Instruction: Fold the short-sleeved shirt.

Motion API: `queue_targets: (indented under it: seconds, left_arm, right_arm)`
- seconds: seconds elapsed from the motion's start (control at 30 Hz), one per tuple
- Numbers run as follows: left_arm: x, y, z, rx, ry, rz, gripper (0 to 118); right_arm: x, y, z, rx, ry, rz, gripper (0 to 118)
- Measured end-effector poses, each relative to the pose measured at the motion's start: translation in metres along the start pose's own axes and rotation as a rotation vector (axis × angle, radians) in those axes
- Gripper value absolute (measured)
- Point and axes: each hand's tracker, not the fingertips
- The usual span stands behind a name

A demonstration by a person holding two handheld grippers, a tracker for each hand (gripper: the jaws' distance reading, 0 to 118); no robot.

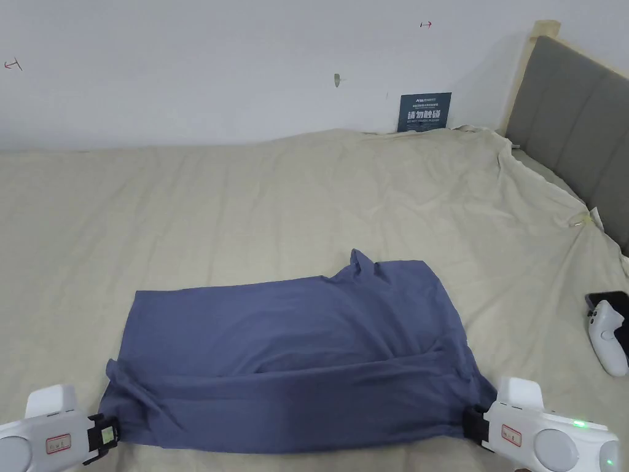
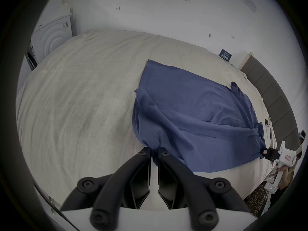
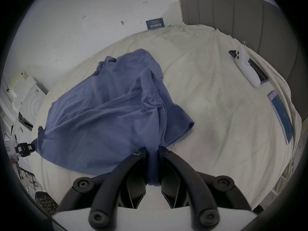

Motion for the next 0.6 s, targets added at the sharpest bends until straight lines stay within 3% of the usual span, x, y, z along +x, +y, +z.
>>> queue_targets:
  seconds: [0.3,0.6]
  left_arm:
    - [-0.017,-0.020,0.031,0.016,-0.017,0.086,5]
    - [-0.034,-0.071,0.066,0.005,-0.022,0.107,5]
  right_arm:
    - [0.009,0.014,0.053,0.116,0.064,0.021,11]
    - [0.033,-0.021,0.077,0.096,0.083,0.031,11]
